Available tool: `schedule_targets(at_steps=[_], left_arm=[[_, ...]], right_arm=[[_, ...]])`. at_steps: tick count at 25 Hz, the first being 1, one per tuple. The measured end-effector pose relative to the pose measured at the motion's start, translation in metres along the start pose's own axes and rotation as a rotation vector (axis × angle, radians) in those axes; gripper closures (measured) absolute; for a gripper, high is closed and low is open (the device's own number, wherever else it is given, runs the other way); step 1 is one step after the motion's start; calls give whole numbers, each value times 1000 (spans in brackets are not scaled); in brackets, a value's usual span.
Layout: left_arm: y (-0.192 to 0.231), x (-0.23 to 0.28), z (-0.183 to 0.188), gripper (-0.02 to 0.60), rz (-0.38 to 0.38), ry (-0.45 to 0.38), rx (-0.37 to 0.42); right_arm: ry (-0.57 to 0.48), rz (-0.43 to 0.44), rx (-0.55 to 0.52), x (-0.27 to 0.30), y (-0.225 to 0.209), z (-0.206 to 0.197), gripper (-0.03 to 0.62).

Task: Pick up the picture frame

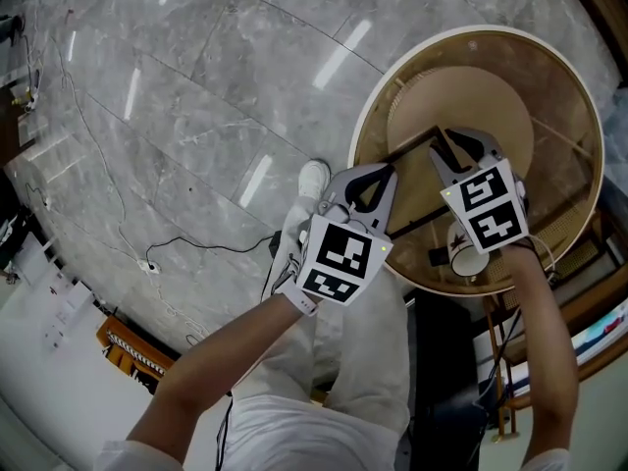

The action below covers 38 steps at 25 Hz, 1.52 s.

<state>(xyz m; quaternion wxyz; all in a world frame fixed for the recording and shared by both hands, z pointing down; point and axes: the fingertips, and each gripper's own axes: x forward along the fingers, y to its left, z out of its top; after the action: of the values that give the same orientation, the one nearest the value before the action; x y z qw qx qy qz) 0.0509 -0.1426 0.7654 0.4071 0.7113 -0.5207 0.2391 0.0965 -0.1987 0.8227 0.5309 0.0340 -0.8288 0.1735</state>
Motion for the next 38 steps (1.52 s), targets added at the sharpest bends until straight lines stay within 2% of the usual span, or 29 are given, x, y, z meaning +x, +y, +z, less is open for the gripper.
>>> schedule_targets(at_steps=[13,22,30,38], left_arm=[[11,-3,-8,578,-9,0,10],[16,-17,-11,578,-6,-3,25],[19,-33,-7,578,-5,-16,42],[8,-71,10,578,-19,-41,85]], right_arm=[[8,13,115,16,-5,-12,476],[26,57,164,16,-6,-12,549],[5,-34,126,7,-4,-8,557],[-81,-185,68,-49,12,25,557]])
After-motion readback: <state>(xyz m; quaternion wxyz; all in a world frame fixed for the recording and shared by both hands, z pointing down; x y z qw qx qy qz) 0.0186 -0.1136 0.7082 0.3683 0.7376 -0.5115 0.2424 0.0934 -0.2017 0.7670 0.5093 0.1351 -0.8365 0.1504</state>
